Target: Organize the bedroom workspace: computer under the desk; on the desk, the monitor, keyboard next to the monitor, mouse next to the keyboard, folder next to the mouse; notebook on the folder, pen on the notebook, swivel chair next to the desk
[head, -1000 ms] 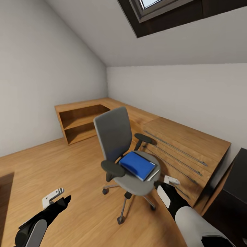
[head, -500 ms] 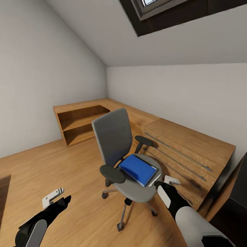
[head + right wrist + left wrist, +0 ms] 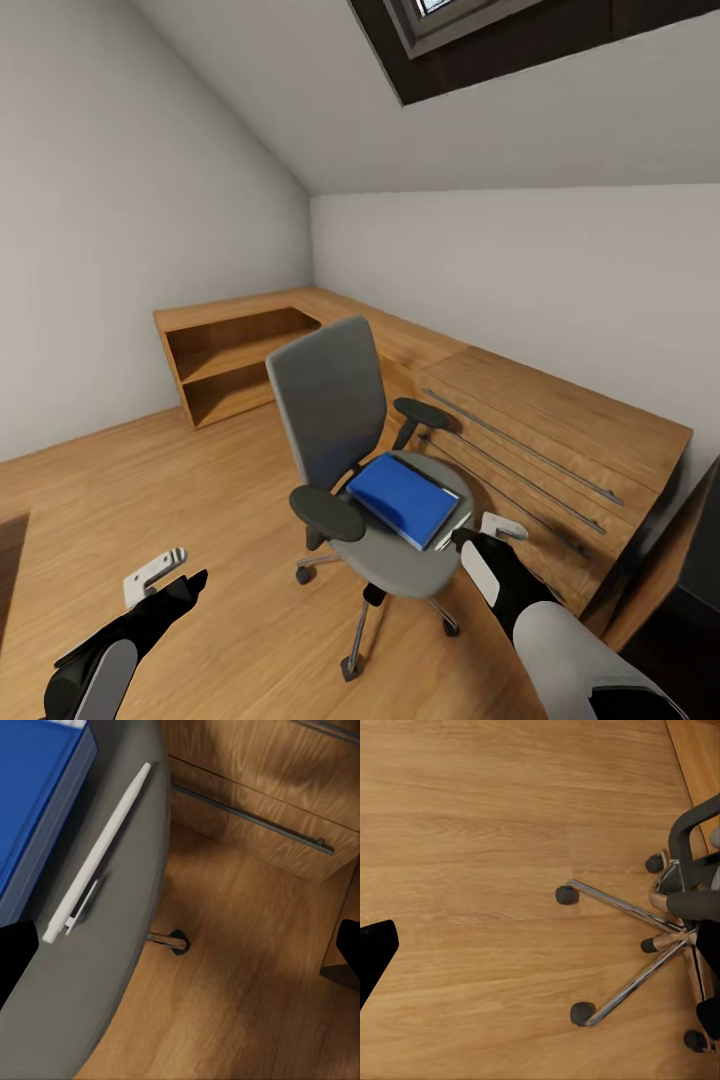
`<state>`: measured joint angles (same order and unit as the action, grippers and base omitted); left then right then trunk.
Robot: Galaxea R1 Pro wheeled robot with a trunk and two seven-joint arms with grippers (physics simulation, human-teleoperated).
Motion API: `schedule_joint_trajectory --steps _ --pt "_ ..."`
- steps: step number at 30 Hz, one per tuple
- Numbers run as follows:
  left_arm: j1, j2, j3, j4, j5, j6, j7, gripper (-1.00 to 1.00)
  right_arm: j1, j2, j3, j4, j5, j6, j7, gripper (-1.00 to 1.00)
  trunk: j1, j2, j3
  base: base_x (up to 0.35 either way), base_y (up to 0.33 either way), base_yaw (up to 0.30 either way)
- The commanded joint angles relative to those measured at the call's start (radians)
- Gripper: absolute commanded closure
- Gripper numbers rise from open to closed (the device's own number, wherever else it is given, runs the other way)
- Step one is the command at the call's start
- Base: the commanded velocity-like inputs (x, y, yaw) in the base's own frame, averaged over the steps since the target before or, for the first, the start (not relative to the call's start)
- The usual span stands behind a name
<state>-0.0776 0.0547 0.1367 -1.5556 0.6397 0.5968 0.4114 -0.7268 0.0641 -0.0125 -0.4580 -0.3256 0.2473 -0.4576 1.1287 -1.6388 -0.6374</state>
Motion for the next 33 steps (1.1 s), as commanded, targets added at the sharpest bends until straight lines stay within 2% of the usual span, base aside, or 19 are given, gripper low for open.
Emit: schedule_joint_trajectory --steps 1,20,25,33 --pt "-0.001 0.000 -0.001 -0.001 0.011 0.003 0.009 -1.00 0.000 0.000 -0.001 -0.002 -0.003 0.005 -0.004 -1.00 0.000 -0.001 -0.001 0.008 0.000 0.000" --pt "-0.001 0.000 0.005 -0.013 0.016 0.003 0.009 -1.00 0.000 -0.009 -0.001 -0.003 -0.006 0.006 -0.006 -1.00 0.000 -0.001 -0.001 0.048 0.000 0.000" --pt "-0.001 -0.001 0.037 -0.016 0.018 0.002 0.009 -1.00 0.000 -0.009 -0.001 -0.005 -0.007 0.003 -0.006 -1.00 0.000 -0.001 -0.001 0.000 0.000 0.000" --pt "-0.001 -0.002 0.046 -0.018 0.018 0.002 0.009 -1.00 0.000 -0.024 -0.002 -0.007 -0.011 0.003 -0.004 -1.00 0.031 -0.057 -0.026 0.000 0.000 0.000"
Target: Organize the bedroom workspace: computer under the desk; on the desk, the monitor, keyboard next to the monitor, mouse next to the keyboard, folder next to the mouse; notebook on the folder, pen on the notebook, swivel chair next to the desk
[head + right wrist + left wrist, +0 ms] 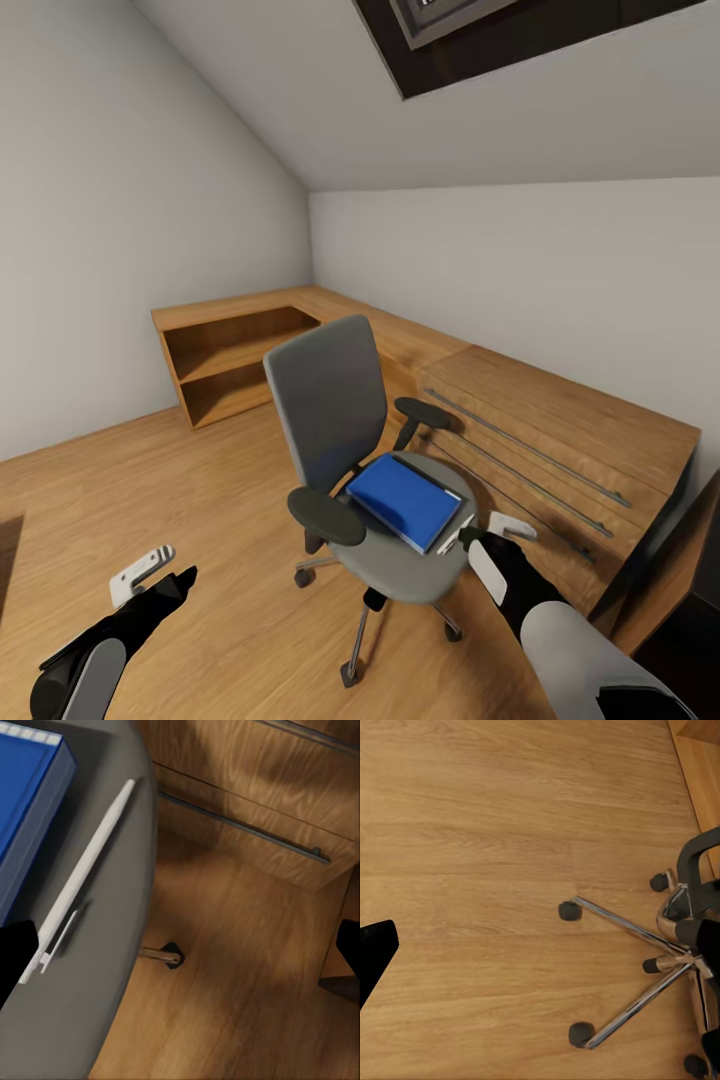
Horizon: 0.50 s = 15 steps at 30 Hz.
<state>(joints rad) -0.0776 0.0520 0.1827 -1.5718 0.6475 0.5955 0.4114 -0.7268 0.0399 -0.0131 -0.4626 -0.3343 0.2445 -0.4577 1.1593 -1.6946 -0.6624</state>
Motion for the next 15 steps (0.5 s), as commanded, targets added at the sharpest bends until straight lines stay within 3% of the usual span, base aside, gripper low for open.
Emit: schedule_joint_trajectory --steps 1,5,15 --pt "-0.001 0.000 0.000 -0.001 0.011 0.003 0.009 -1.00 0.000 0.000 -0.001 -0.002 -0.003 0.005 -0.004 -1.00 0.004 -0.008 -0.004 0.000 0.000 0.000" --pt "-0.001 -0.001 0.000 -0.001 0.011 0.003 0.009 -1.00 0.000 -0.001 -0.001 -0.002 -0.004 0.005 -0.004 -1.00 0.019 -0.036 -0.017 0.000 0.000 0.000" --pt "-0.001 -0.001 0.000 -0.001 0.011 0.003 0.009 -1.00 0.000 -0.010 -0.002 -0.041 -0.012 0.007 0.002 -1.00 0.019 -0.036 -0.017 0.000 0.000 0.000"
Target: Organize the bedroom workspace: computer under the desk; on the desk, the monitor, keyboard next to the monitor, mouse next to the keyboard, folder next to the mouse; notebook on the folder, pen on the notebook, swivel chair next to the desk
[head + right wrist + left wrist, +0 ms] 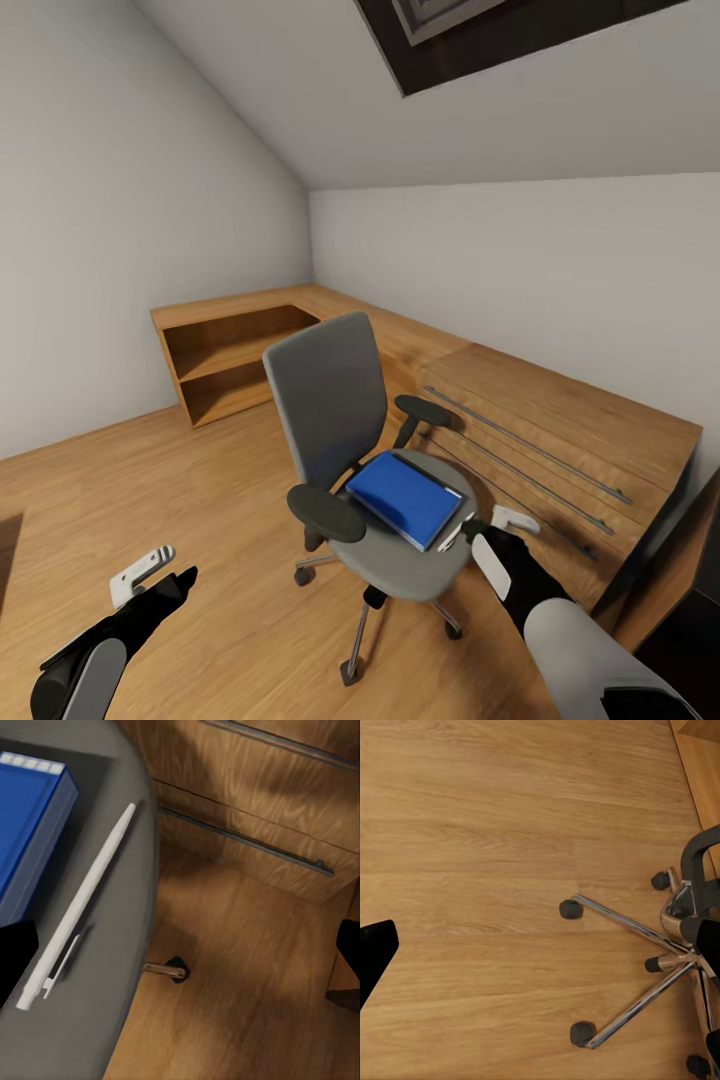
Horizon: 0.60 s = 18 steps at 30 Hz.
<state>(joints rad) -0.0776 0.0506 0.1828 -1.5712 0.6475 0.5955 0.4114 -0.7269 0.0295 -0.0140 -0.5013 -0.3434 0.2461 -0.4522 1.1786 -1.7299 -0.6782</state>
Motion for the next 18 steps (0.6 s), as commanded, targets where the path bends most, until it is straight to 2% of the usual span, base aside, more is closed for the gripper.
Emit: schedule_joint_trajectory --steps 1,5,8,14,18 --pt "-0.001 0.000 0.000 -0.001 0.011 0.003 0.009 -1.00 0.000 -0.004 -0.001 -0.004 -0.012 0.005 0.008 -1.00 0.000 -0.001 -0.001 0.000 0.000 0.000" --pt "-0.001 0.000 0.000 -0.001 0.011 0.003 0.009 -1.00 0.000 -0.028 -0.001 -0.006 -0.058 0.009 0.088 -1.00 0.000 -0.001 -0.001 0.000 0.000 0.000" --pt "-0.001 0.000 0.000 -0.001 0.011 0.003 0.009 -1.00 0.000 -0.040 -0.001 -0.006 -0.077 0.011 0.124 -1.00 0.000 -0.001 -0.001 0.000 0.000 0.000" --pt "-0.001 0.000 -0.002 -0.001 0.009 0.003 0.009 -1.00 0.000 -0.044 -0.001 -0.005 -0.085 0.011 0.140 -1.00 0.000 -0.001 -0.001 0.000 0.000 0.000" --pt "-0.001 0.000 -0.002 -0.002 0.009 0.003 0.009 -1.00 0.000 -0.045 0.000 -0.005 -0.086 0.012 0.142 -1.00 0.015 -0.029 -0.014 0.000 0.000 0.000"
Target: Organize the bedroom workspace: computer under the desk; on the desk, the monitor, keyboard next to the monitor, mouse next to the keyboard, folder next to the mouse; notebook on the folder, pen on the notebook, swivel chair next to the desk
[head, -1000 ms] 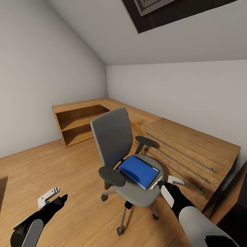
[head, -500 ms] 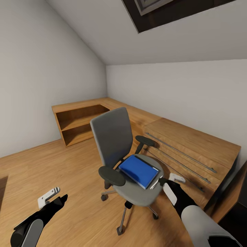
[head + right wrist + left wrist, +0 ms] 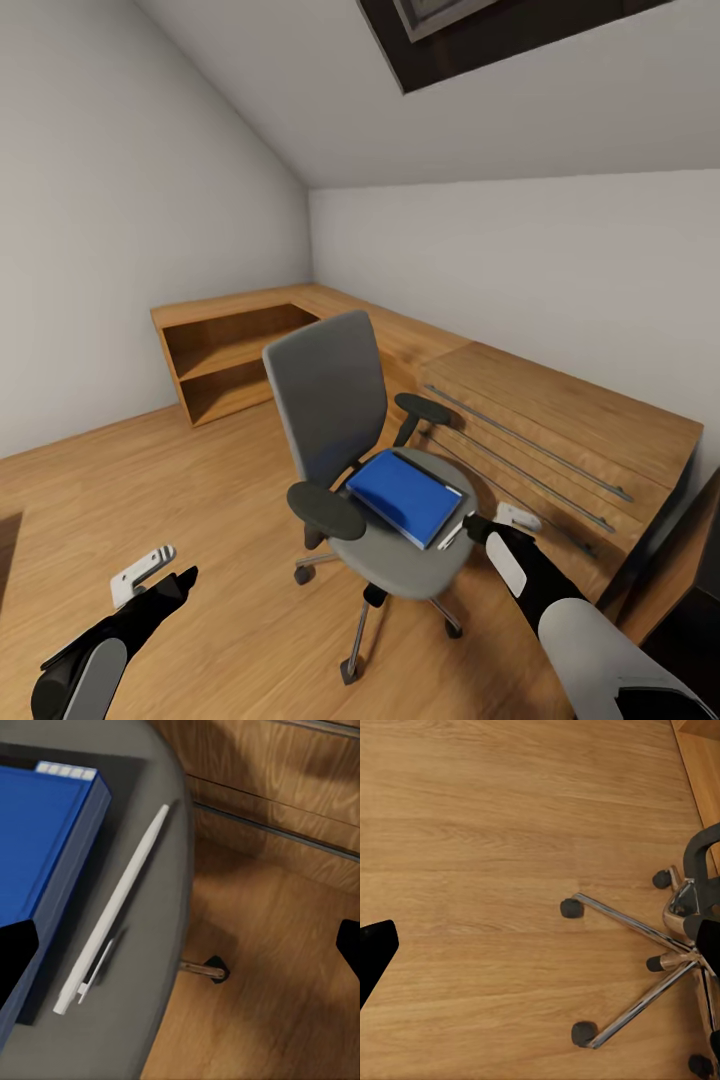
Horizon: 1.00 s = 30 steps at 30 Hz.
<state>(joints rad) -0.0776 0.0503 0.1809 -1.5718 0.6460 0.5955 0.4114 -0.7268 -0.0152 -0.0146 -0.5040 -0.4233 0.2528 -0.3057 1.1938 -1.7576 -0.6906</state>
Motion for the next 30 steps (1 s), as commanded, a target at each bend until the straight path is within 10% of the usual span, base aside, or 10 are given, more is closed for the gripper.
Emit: schedule_joint_trajectory --steps 1,16,30 --pt "-0.001 0.000 -0.001 -0.001 0.011 0.003 0.009 -1.00 0.000 0.000 0.000 -0.002 -0.006 0.005 -0.004 -1.00 0.004 -0.008 -0.004 0.000 0.000 0.000" --pt "-0.001 0.000 -0.001 -0.001 0.009 0.003 0.009 -1.00 0.000 0.001 0.001 -0.002 -0.007 0.005 -0.004 -1.00 0.061 -0.113 -0.051 0.000 0.000 0.000" --pt "-0.001 0.000 -0.001 0.012 0.008 0.006 0.008 -1.00 0.000 0.002 0.001 -0.004 -0.007 0.005 -0.004 -1.00 0.061 -0.113 -0.051 0.000 0.000 0.062"
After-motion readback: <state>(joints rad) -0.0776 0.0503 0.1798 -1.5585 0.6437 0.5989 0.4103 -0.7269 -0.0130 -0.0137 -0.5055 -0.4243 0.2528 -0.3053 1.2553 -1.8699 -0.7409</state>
